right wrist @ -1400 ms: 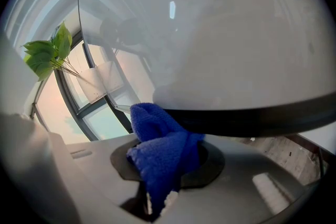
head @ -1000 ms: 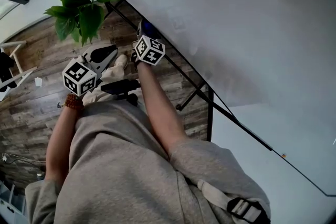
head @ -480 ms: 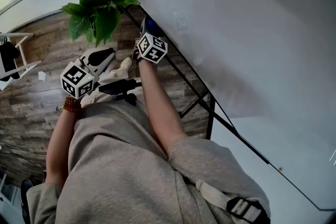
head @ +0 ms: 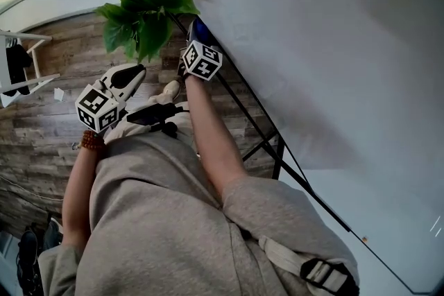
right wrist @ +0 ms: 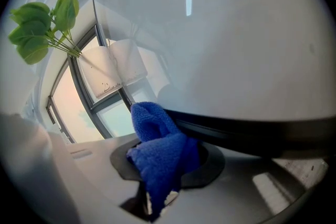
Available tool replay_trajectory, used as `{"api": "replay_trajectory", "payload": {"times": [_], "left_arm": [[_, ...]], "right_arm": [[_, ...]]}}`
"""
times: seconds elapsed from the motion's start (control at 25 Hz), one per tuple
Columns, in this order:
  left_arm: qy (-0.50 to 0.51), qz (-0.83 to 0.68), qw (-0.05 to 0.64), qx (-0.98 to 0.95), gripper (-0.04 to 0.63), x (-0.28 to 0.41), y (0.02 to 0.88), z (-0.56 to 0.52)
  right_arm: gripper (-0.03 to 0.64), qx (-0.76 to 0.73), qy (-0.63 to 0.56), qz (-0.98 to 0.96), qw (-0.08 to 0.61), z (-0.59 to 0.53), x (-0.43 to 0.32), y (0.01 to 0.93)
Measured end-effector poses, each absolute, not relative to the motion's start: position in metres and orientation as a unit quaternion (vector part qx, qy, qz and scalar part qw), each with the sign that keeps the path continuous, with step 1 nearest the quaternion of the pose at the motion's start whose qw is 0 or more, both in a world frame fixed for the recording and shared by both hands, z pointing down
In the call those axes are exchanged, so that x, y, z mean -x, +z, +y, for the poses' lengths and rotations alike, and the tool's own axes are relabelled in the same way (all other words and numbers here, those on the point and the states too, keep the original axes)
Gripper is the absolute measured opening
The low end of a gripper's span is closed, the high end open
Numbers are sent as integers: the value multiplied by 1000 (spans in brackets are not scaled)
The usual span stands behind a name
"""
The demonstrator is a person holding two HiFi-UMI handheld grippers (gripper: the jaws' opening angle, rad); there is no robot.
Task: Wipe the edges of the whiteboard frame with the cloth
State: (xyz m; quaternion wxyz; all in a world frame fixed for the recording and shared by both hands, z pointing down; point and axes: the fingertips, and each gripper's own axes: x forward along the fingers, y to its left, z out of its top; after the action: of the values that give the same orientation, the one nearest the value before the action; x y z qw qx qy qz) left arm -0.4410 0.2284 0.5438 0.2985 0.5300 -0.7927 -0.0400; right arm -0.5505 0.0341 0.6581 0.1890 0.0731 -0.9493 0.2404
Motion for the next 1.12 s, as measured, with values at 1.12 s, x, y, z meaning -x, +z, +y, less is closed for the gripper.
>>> {"api": "replay_trajectory", "payload": {"times": [1.12], "left_arm": [[-46, -841, 308, -442, 41, 439, 540, 307]], "right_arm": [[126, -60, 277, -943, 171, 79, 639, 648]]}}
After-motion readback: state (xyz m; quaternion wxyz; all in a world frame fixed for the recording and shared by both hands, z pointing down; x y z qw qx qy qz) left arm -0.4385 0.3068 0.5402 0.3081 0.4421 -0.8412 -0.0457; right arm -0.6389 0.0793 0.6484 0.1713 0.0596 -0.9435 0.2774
